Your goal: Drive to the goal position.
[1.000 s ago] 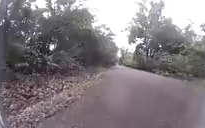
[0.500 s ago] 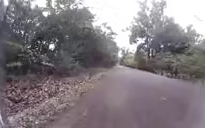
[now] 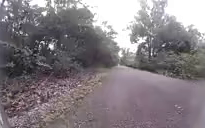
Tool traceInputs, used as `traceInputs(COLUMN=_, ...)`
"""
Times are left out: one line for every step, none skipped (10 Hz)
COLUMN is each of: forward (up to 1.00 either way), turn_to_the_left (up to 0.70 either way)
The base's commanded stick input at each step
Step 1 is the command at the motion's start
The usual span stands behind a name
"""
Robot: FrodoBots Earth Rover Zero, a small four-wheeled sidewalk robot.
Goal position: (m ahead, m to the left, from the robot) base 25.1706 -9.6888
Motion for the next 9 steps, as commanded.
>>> traceInputs(forward=0.7, turn_to_the_left=0.0)
traceInputs(forward=0.7, turn_to_the_left=0.0)
traceInputs(forward=0.7, turn_to_the_left=0.0)
traceInputs(forward=0.7, turn_to_the_left=0.0)
traceInputs(forward=0.7, turn_to_the_left=0.0)
traceInputs(forward=0.7, turn_to_the_left=0.0)
traceInputs(forward=0.7, turn_to_the_left=0.0)
traceInputs(forward=0.7, turn_to_the_left=0.0)
traceInputs(forward=0.7, turn_to_the_left=0.0)
